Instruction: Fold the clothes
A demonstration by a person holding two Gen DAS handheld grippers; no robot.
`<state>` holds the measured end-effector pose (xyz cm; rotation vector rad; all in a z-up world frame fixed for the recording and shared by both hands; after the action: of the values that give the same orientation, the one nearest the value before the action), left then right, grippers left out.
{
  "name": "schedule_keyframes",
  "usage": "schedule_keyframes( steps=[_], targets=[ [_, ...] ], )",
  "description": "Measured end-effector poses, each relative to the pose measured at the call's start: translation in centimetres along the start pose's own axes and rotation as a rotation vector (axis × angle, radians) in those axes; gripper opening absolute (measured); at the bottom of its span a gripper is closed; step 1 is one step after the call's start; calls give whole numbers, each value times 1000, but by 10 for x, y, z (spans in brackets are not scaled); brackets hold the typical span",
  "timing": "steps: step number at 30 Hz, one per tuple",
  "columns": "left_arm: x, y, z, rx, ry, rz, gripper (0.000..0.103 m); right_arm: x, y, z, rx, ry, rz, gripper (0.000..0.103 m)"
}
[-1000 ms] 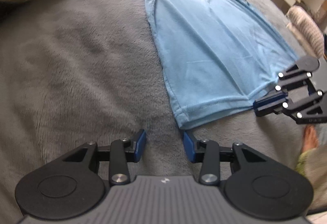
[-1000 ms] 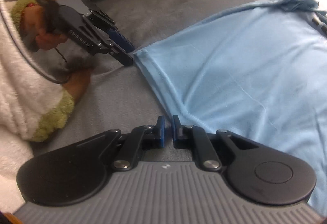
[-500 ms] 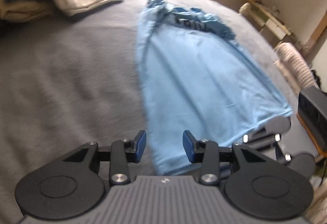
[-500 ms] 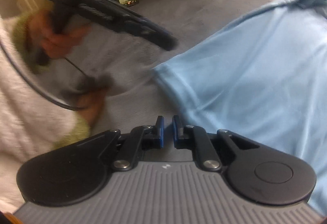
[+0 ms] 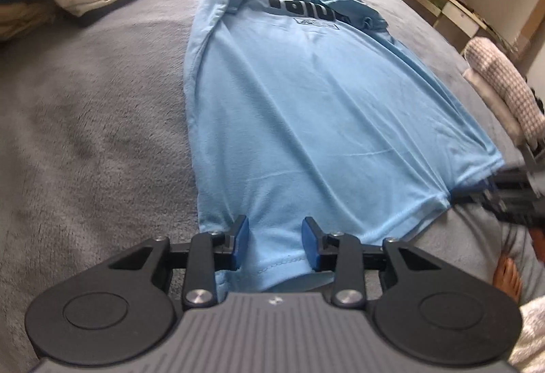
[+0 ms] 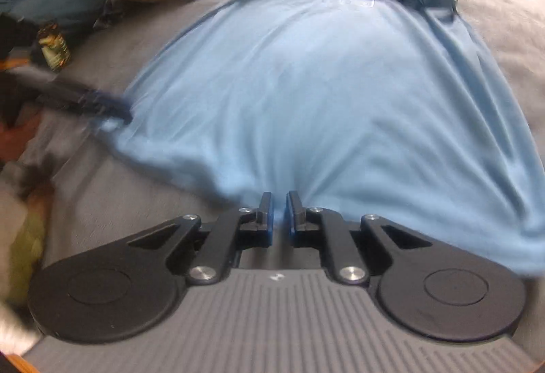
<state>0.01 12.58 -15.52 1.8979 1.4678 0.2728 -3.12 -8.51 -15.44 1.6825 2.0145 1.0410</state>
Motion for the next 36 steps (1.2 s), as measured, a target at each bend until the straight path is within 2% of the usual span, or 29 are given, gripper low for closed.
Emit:
schedule_keyframes(
  steps=[2, 4, 6, 8, 9, 12, 15, 16, 17, 20, 25, 29, 35, 36],
  targets=[
    [0, -1, 0, -2, 9, 0, 36, -11, -6, -18, 12, -46, -9, 8],
    [-2, 0, -1, 1, 21, 16, 36, -29, -3, -37, -30, -127, 19, 8],
    [-4, 0, 0, 3, 29, 22, 36, -67, 5, -61, -119, -232, 120, 12],
    [-4, 0, 0, 3, 35, 19, 36, -105, 10, -76, -181, -339, 241, 24],
    [-4, 0, 0, 2, 37, 14, 36, -124, 11, -82, -200, -389, 300, 26],
    [-3, 0, 0, 0, 42, 1, 36, -164, 4, -83, -201, -453, 408, 32],
    [-3, -1, -1, 1, 49, 0, 36, -184, -4, -72, -206, -422, 518, 32],
    [-3, -1, -1, 1, 51, 0, 36, -184, -5, -68, -206, -406, 535, 26],
    [-3, -1, -2, 2, 53, 0, 36, -184, -7, -64, -204, -401, 543, 9],
    [-3, -2, -2, 3, 58, 3, 36, -180, -12, -58, -194, -444, 532, 0],
    [-2, -5, -5, 8, 43, 15, 36, -181, -18, -62, -203, -476, 516, 0],
    [0, -7, -8, 11, 22, 14, 36, -185, -19, -73, -182, -594, 468, 0],
    [3, -11, -13, 15, -11, 13, 36, -146, 19, -83, -260, -529, 314, 3],
    [4, -11, -14, 16, -17, 12, 36, -130, 30, -77, -263, -482, 250, 3]
  ],
)
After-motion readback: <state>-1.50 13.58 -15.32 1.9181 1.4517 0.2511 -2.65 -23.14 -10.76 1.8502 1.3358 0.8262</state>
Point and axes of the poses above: each gripper's, at about its wrist camera, not at the fingertips, and z roughly the way its jaws point, x to its left, y to its top, the point moved 7 cm from there along z, roughly the way its jaws point, and after that the axes turned 9 degrees about -x, right-handed, at the moved point
